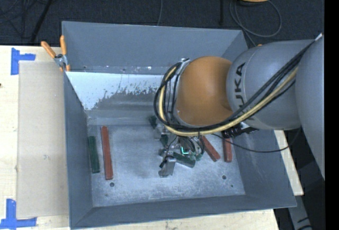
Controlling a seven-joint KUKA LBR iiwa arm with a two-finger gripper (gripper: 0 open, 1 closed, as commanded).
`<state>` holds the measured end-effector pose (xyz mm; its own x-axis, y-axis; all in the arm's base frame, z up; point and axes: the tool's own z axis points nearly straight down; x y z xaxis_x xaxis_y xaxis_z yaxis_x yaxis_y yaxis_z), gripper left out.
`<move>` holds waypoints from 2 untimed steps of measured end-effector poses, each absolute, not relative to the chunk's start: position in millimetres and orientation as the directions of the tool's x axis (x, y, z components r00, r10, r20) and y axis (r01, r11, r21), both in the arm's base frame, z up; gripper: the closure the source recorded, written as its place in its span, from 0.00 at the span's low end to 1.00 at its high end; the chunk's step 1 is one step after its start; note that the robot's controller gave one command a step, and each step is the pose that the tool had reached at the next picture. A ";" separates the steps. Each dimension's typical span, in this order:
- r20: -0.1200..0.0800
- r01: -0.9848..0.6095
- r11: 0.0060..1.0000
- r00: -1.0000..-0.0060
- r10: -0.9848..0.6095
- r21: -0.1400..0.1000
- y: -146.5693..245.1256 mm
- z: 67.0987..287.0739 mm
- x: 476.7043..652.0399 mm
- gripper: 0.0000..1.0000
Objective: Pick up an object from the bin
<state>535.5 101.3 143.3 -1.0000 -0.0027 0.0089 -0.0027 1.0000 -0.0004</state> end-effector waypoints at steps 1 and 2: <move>0.002 0.002 1.000 -1.000 0.002 0.000 100.7 147.2 537.5 1.00; 0.002 0.002 1.000 -1.000 0.002 0.000 100.7 147.2 537.5 0.00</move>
Offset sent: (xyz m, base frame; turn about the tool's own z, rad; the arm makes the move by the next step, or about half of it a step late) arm 0.0000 0.0000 0.0000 0.0000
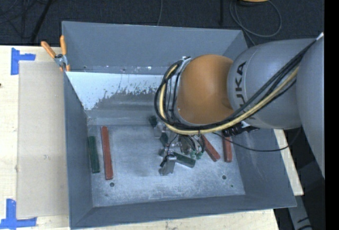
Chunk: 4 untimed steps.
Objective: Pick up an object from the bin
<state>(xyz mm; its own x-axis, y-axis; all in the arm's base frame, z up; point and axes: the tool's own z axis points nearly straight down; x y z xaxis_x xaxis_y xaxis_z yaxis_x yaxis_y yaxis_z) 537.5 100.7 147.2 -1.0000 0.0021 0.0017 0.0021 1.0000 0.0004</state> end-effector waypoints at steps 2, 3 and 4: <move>-0.004 0.115 0.993 -0.993 0.115 0.002 50.4 75.2 539.3 1.00; 0.003 0.087 0.996 -0.996 0.087 -0.001 35.3 129.8 478.7 1.00; 0.003 0.089 0.996 -0.996 0.089 0.000 35.7 127.0 480.3 0.00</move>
Offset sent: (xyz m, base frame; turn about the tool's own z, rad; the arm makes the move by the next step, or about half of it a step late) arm 0.0001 -0.0503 -0.0733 0.1079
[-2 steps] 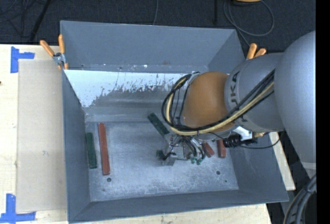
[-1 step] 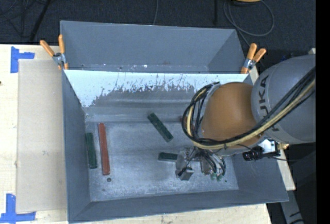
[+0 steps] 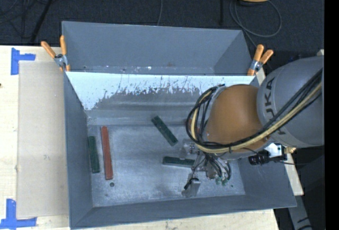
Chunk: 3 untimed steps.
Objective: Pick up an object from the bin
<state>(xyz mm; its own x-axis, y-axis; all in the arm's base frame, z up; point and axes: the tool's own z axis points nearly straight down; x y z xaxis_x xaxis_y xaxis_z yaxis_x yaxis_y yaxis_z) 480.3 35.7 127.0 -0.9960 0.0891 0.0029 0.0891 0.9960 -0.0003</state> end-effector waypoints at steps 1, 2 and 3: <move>0.001 0.048 0.999 -0.999 0.048 -0.001 20.9 66.1 521.6 0.00; 0.001 0.051 0.999 -0.999 0.051 0.000 21.4 69.6 520.8 1.00; -0.006 -0.020 1.000 -1.000 -0.020 0.001 49.9 212.8 484.7 1.00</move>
Offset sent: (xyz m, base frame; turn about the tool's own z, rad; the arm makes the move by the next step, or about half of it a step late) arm 0.0406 -0.0140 -0.0570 -0.0420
